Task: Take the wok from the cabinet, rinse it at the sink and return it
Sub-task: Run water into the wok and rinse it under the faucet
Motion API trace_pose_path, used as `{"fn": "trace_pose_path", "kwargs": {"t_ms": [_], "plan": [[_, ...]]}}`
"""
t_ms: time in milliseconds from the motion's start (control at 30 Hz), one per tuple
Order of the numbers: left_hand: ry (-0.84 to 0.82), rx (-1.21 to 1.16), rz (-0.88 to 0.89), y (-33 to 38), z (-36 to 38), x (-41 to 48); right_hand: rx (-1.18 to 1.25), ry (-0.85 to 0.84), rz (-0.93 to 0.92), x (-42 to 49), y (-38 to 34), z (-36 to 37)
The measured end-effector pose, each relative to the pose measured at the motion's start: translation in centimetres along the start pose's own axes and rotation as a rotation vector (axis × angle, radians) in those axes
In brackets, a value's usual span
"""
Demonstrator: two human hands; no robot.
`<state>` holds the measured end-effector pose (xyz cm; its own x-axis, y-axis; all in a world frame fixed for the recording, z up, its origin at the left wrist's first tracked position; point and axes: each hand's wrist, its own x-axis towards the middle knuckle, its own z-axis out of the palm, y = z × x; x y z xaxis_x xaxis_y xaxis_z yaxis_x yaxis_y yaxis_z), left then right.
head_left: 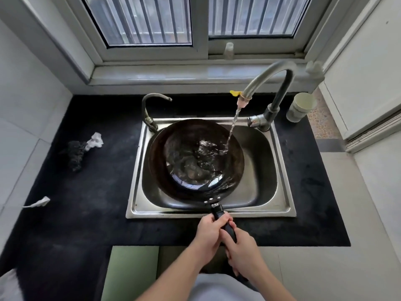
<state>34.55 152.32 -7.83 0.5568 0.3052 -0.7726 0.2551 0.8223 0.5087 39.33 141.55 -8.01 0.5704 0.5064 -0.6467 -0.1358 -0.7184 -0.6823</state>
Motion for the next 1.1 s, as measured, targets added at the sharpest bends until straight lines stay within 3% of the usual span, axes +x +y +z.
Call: {"fn": "trace_pose_path", "kwargs": {"t_ms": [400, 867, 1100], "plan": [[-0.084, -0.03, -0.079, -1.3, 3.3, 1.2, -0.045, 0.122, -0.017, -0.9, 1.0, -3.0], [-0.003, -0.007, -0.03, -0.9, 0.5, 0.4, 0.01, -0.019, 0.029, -0.2, 0.9, -0.6], [-0.058, -0.045, -0.083, -1.7, 1.7, 0.8, -0.087, 0.059, -0.009, -1.0, 1.3, -1.7]]}}
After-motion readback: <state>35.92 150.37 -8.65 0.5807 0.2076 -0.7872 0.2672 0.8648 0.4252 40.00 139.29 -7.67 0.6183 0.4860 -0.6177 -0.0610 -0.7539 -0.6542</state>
